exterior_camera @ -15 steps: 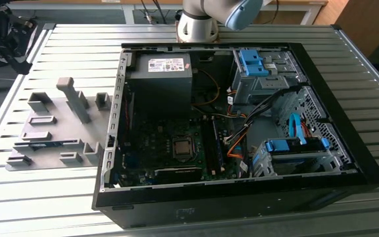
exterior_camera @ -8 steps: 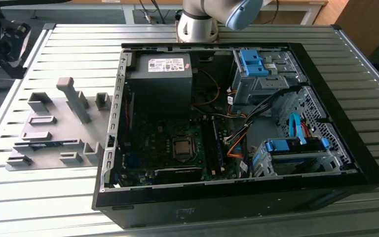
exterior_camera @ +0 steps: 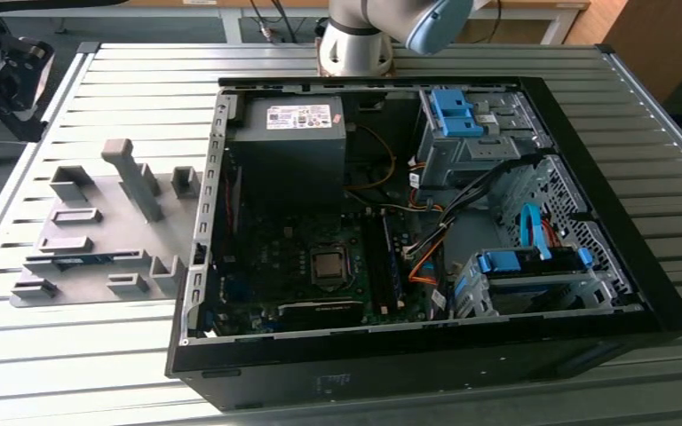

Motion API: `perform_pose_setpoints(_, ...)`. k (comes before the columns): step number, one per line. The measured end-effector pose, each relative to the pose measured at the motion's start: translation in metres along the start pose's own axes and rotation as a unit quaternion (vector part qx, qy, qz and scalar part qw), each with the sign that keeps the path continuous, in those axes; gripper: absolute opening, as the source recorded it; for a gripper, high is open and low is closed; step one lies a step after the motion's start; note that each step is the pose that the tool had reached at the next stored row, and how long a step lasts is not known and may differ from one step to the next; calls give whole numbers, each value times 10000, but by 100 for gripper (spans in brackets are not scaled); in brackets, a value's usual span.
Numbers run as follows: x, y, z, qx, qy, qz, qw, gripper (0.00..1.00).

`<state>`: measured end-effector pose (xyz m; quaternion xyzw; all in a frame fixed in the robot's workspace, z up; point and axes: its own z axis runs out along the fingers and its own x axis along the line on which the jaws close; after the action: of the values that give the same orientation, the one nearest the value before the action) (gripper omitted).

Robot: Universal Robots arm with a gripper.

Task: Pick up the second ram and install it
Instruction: 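Pick up the second ram and move it above second insertion slot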

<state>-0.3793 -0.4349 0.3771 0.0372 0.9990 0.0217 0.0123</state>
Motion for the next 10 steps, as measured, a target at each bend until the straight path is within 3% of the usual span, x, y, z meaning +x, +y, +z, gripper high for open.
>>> perform_pose_setpoints(10, 3, 0, 0, -2, 3, -79, 10000, 11)
